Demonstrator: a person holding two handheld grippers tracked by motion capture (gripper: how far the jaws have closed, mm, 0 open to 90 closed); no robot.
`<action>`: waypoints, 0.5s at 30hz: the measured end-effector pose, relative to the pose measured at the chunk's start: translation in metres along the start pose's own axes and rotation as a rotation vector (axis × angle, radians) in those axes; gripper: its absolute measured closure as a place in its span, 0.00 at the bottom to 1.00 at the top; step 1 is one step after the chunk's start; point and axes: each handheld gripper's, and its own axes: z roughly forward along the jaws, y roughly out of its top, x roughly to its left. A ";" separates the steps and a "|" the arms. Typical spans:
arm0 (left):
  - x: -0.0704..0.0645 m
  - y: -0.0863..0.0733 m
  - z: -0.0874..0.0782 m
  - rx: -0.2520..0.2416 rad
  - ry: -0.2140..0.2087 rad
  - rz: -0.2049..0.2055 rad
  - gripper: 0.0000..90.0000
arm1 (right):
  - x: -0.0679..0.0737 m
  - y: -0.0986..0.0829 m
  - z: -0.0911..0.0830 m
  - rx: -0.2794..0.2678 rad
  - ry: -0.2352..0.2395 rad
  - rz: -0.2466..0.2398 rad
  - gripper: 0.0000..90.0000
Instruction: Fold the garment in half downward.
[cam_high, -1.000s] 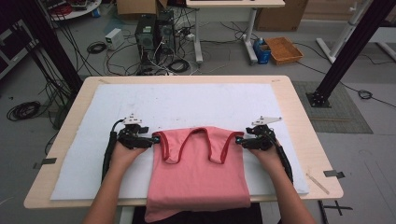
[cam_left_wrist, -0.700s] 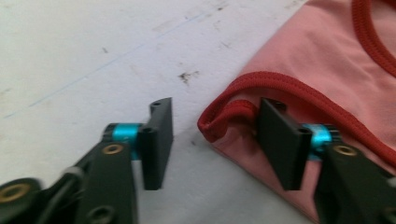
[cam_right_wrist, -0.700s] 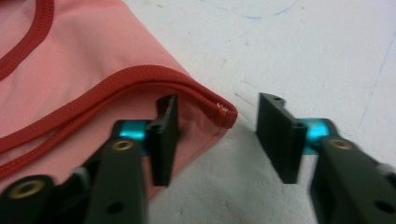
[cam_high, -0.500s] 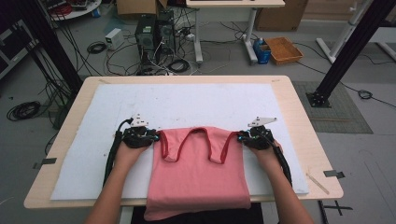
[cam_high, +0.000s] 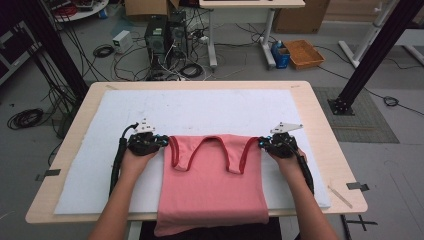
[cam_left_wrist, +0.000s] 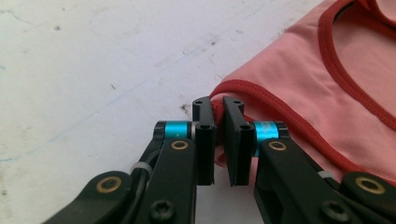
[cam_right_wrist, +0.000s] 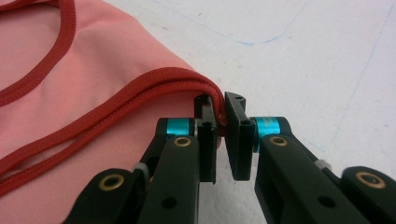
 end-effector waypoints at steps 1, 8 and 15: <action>0.004 0.002 -0.001 -0.024 -0.015 -0.028 0.93 | -0.001 0.001 0.000 0.007 -0.002 0.000 0.93; 0.011 0.013 0.007 -0.019 0.019 -0.040 0.93 | -0.010 0.019 0.001 0.003 -0.037 -0.016 0.93; 0.022 0.021 0.021 0.025 0.028 -0.047 0.93 | -0.017 0.027 0.012 0.017 -0.059 -0.018 0.93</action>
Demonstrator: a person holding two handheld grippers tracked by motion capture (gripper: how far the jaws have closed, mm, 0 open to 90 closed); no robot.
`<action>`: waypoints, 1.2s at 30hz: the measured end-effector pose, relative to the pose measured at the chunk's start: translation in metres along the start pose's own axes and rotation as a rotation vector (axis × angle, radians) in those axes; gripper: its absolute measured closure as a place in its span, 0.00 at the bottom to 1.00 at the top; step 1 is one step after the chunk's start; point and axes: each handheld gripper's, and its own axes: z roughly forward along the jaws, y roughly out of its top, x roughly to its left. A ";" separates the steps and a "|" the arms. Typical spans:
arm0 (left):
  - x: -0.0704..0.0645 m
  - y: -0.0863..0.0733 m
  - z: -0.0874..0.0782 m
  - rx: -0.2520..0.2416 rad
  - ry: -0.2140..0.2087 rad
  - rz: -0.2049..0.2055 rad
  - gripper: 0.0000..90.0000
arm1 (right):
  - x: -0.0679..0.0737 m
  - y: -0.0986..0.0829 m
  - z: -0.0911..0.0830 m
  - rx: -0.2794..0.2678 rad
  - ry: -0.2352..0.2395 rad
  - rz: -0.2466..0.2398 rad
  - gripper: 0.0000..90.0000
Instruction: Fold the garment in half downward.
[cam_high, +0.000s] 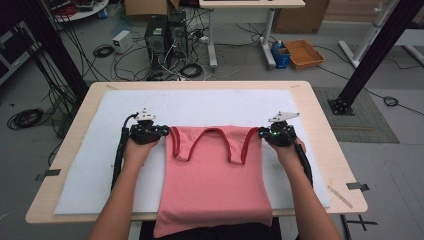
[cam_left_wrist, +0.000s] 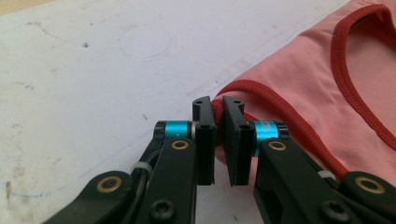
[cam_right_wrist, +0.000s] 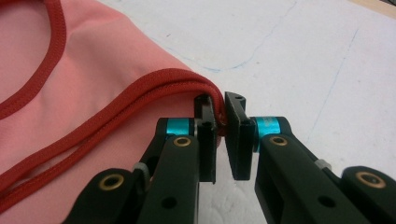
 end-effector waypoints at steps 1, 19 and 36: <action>0.000 0.001 0.002 -0.018 0.007 -0.004 0.93 | -0.001 0.002 0.002 0.003 0.000 0.006 0.93; 0.017 0.050 0.014 -0.031 0.043 -0.006 0.93 | -0.027 0.038 0.010 -0.001 -0.049 0.027 0.93; 0.010 0.037 0.007 -0.073 0.005 0.005 0.93 | -0.028 0.027 0.001 -0.051 -0.019 0.044 0.93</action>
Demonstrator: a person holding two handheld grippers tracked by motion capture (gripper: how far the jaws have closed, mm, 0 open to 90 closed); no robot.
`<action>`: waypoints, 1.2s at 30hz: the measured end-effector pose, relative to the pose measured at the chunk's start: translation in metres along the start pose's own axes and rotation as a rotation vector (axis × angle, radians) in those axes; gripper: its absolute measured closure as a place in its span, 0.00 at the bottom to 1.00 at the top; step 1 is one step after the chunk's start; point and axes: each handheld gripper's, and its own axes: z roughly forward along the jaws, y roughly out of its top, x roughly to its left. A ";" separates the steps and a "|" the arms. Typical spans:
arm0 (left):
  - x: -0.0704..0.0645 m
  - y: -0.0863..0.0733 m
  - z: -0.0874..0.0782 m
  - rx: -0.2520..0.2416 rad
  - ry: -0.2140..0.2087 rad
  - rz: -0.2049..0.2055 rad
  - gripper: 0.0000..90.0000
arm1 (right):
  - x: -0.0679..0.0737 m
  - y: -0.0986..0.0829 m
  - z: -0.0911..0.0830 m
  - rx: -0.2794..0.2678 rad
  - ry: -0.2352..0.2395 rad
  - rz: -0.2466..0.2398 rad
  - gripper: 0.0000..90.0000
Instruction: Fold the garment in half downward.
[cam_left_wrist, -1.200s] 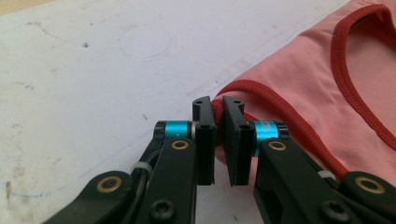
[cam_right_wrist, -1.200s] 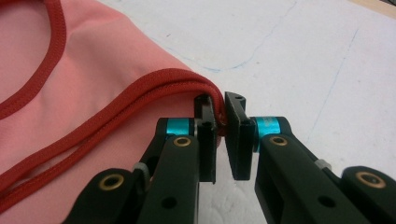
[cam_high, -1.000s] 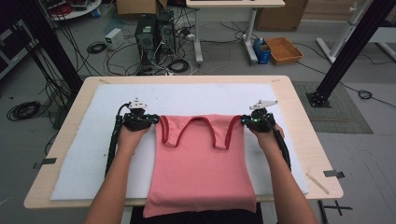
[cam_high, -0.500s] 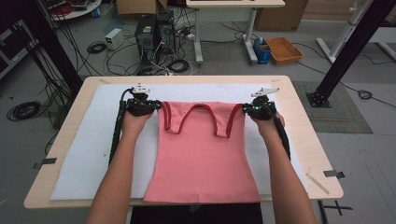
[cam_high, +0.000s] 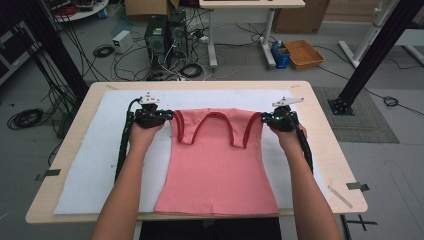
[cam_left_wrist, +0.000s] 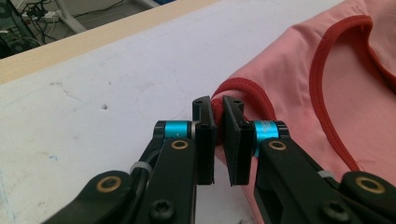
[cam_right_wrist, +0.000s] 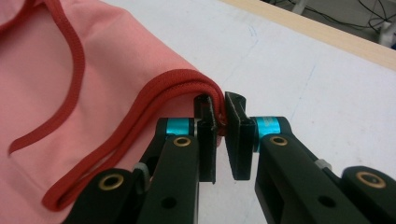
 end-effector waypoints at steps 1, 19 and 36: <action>0.000 -0.001 -0.002 -0.005 -0.004 0.003 0.93 | 0.001 -0.001 -0.002 -0.007 0.005 -0.003 0.93; -0.023 -0.011 -0.041 -0.079 -0.050 0.083 0.92 | 0.020 -0.014 -0.041 -0.074 0.052 -0.075 0.93; -0.047 -0.032 -0.068 -0.123 -0.123 0.121 0.92 | 0.045 -0.043 -0.071 -0.144 0.115 -0.118 0.93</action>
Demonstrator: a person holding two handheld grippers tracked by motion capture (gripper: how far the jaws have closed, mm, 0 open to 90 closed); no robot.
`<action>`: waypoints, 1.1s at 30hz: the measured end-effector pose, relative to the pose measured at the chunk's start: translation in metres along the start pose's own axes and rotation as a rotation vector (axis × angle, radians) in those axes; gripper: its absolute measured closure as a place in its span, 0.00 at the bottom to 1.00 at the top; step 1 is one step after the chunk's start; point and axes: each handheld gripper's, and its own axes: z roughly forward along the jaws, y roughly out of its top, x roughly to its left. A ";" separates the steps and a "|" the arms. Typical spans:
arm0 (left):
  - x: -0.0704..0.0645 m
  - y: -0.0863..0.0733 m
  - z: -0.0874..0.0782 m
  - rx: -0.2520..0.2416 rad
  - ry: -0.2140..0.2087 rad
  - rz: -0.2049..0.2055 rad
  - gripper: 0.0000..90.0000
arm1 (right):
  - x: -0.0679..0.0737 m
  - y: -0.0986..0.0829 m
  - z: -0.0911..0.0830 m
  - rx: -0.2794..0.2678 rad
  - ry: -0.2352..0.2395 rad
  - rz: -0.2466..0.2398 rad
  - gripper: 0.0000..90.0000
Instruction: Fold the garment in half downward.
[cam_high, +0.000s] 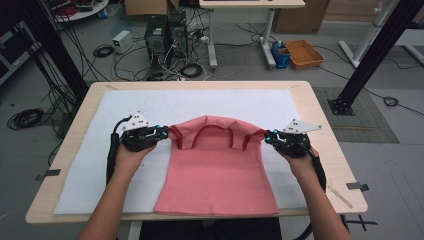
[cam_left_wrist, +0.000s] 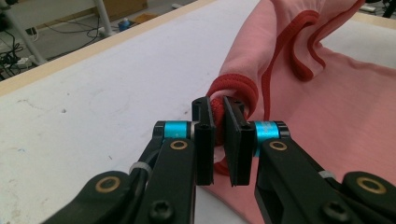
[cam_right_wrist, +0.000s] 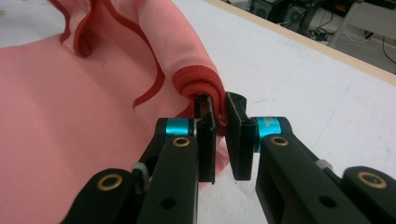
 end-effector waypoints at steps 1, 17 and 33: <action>-0.002 -0.001 -0.002 -0.003 -0.005 0.002 0.92 | 0.002 -0.002 -0.002 -0.004 0.003 -0.002 0.93; -0.031 -0.034 -0.029 -0.003 -0.099 0.007 0.92 | 0.033 -0.041 -0.030 0.012 0.061 -0.010 0.93; -0.061 -0.058 -0.049 0.001 -0.146 0.034 0.92 | 0.063 -0.068 -0.056 0.041 0.099 -0.045 0.92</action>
